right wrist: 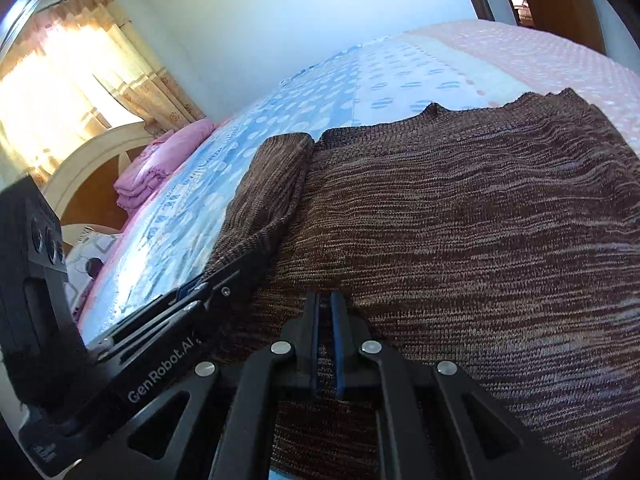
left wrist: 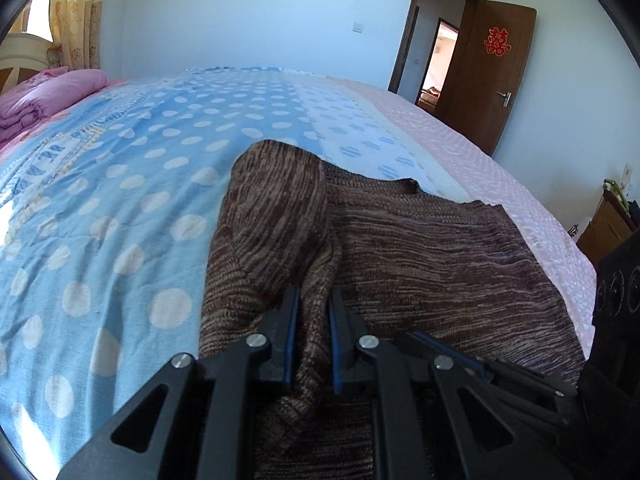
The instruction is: Fold small clothes
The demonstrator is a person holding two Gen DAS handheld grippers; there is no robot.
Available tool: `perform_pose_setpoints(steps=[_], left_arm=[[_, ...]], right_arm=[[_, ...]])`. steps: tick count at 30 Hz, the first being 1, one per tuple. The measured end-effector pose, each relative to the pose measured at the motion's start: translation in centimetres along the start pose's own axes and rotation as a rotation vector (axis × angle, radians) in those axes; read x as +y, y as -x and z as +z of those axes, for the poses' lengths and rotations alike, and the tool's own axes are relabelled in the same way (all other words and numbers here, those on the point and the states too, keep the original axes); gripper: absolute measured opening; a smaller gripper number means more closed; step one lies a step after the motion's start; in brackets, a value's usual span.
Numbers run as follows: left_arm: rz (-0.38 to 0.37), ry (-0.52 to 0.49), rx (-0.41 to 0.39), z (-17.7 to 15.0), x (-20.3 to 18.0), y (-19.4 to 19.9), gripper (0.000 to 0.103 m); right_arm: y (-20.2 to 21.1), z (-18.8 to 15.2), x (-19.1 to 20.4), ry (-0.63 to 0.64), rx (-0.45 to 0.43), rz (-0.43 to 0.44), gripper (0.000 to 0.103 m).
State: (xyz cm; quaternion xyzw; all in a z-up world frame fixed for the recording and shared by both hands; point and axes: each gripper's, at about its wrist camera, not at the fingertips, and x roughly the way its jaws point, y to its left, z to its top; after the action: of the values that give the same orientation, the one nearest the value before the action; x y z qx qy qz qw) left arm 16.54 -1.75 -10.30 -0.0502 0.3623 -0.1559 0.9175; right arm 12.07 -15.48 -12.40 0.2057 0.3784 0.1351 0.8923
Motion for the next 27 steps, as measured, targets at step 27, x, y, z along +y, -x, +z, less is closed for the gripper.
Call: perform_pose_setpoints(steps=[27], left_arm=[[-0.108, 0.096, -0.022, -0.2, 1.7, 0.4, 0.014]], right_arm=[[-5.9, 4.9, 3.4, -0.045, 0.112, 0.182, 0.025]])
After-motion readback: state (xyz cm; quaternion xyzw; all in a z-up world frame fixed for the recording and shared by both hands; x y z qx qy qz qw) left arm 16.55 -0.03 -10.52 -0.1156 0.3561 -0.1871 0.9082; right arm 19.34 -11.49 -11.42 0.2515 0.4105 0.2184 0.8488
